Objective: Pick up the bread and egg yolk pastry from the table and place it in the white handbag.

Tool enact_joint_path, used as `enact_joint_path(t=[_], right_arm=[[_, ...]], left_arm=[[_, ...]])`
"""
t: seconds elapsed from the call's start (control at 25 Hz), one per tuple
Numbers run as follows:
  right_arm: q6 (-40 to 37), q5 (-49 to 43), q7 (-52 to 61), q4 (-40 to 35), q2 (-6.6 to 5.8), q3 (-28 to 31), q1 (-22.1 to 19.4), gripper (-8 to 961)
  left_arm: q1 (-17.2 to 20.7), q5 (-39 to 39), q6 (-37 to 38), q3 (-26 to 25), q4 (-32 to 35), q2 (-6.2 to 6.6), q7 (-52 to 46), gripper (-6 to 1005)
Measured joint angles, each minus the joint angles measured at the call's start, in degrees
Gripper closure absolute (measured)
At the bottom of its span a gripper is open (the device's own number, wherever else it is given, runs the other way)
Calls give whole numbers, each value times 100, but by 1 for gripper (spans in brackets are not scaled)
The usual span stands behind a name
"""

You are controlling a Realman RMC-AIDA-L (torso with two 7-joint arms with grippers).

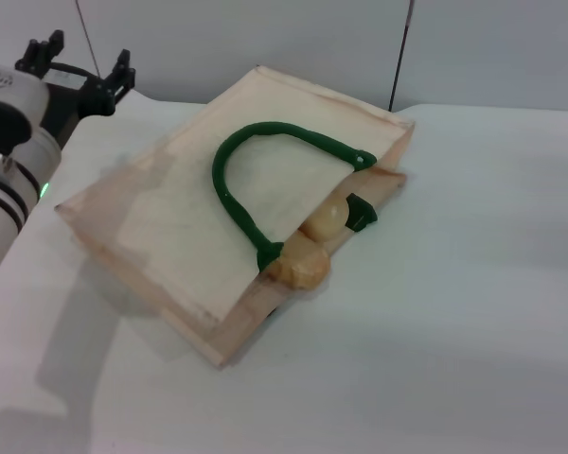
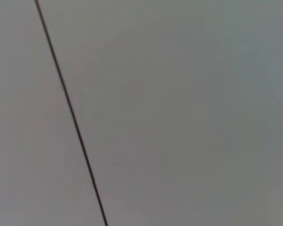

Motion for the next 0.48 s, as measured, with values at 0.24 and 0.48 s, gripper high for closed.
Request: enact_joint_path(t=[0.24, 0.48], right_arm=[[-175, 358, -45, 323, -19, 48, 106, 185], [-443, 558, 112, 458, -9, 58, 103, 185]], left_arm=[[14, -82, 603, 148, -382, -18, -1, 156], [62, -281, 1510, 446, -819, -24, 1, 156]])
